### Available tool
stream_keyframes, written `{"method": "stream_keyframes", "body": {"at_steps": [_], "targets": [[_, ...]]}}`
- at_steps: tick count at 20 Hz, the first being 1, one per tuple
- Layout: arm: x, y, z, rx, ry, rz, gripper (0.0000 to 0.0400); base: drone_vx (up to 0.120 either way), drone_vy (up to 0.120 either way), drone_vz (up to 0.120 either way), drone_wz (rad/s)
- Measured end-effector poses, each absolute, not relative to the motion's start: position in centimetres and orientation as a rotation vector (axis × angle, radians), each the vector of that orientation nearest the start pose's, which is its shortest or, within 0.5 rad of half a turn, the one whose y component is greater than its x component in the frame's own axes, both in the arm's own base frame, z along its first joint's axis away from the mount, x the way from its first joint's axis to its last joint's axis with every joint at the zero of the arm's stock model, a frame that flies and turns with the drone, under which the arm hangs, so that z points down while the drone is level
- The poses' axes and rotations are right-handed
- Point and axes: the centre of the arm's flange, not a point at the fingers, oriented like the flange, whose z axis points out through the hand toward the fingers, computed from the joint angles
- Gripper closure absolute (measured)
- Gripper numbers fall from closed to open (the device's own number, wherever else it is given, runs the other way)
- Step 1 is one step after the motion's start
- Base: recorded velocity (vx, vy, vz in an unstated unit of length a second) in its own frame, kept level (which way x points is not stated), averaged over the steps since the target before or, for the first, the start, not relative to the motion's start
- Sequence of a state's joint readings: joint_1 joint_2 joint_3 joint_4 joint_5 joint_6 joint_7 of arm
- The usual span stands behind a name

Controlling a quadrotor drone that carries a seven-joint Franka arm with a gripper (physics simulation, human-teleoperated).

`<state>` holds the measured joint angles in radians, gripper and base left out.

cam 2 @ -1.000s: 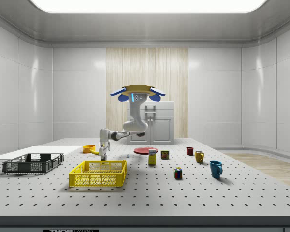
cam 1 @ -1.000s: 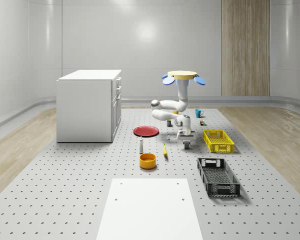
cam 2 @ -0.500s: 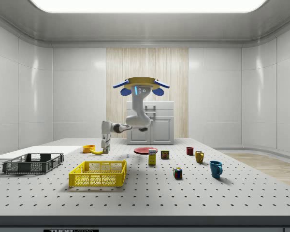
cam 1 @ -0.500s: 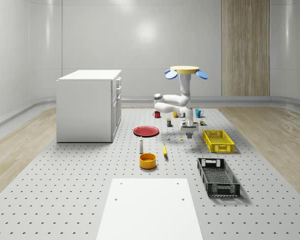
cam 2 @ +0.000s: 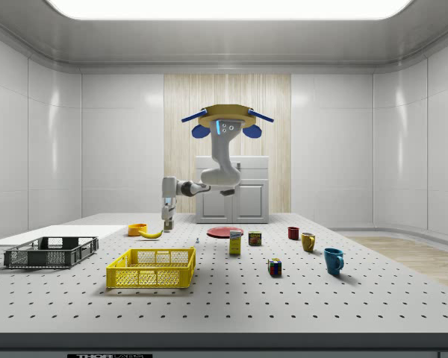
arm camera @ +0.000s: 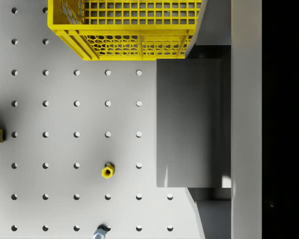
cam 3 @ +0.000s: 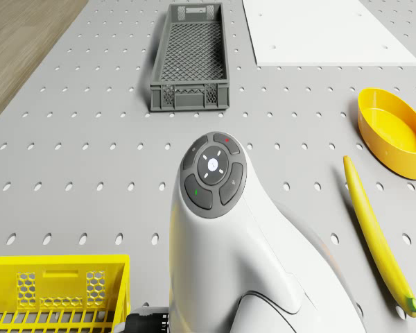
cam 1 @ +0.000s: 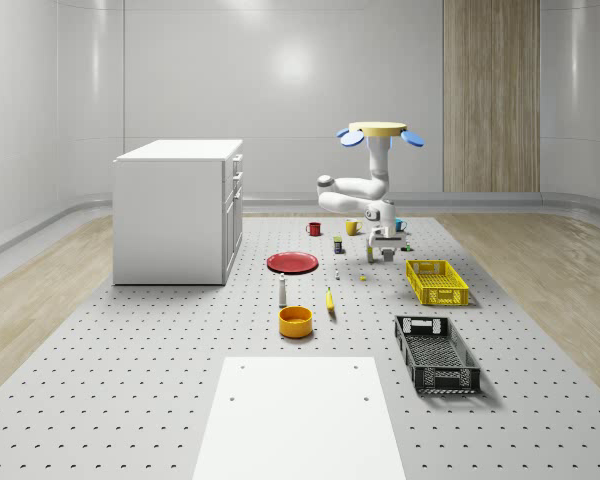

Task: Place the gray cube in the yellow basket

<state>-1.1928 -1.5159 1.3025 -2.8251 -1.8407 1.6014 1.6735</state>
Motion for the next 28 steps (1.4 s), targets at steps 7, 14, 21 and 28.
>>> {"method": "stream_keyframes", "body": {"at_steps": [7,14,21,28], "targets": [[31.68,0.60,51.27,0.001,-0.002,0.786,0.0150,0.000,0.120,0.069,0.000],[31.68,0.60,51.27,0.001,-0.002,0.786,0.0150,0.000,0.120,-0.057,0.000],[31.68,0.60,51.27,0.001,-0.002,0.786,0.0150,0.000,0.120,-0.069,0.000],[31.68,0.60,51.27,0.001,-0.002,0.786,0.0150,0.000,0.120,-0.051,0.000]]}}
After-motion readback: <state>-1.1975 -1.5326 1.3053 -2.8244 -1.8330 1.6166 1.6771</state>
